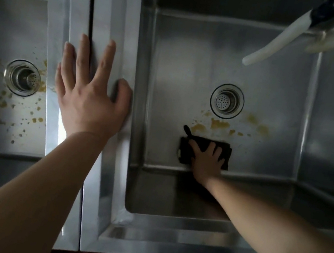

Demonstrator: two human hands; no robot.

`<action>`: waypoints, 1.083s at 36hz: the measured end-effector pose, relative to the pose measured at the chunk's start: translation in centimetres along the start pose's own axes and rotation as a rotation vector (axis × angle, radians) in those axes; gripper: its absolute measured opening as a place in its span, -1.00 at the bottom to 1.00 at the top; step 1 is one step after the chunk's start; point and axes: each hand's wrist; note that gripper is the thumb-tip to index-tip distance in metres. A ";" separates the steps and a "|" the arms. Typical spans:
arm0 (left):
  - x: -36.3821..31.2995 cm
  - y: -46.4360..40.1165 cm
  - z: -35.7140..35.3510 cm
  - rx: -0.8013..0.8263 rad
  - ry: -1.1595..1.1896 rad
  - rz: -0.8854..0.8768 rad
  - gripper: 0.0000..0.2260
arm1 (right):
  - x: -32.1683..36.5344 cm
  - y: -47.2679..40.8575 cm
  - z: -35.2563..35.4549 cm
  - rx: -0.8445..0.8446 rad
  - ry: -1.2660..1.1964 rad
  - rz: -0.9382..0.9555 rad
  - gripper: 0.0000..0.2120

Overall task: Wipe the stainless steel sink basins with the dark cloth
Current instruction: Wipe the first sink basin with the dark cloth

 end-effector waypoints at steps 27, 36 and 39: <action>-1.6 0.0 1.7 0.081 0.005 0.091 -0.44 | 2.0 -11.9 8.8 -0.387 0.287 0.434 -0.46; -2.0 0.1 1.9 0.097 0.035 0.090 -0.46 | -1.2 -8.7 4.1 -0.349 0.364 0.607 -0.51; -2.0 0.1 2.1 0.114 0.007 0.104 -0.47 | 1.9 -12.2 8.8 -0.406 0.291 0.546 -0.51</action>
Point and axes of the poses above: each hand's wrist, its own y-axis away from the middle knuckle, its own z-axis out of the back of the hand, x = y × z, and after that the axes turned 8 degrees about y, right-handed
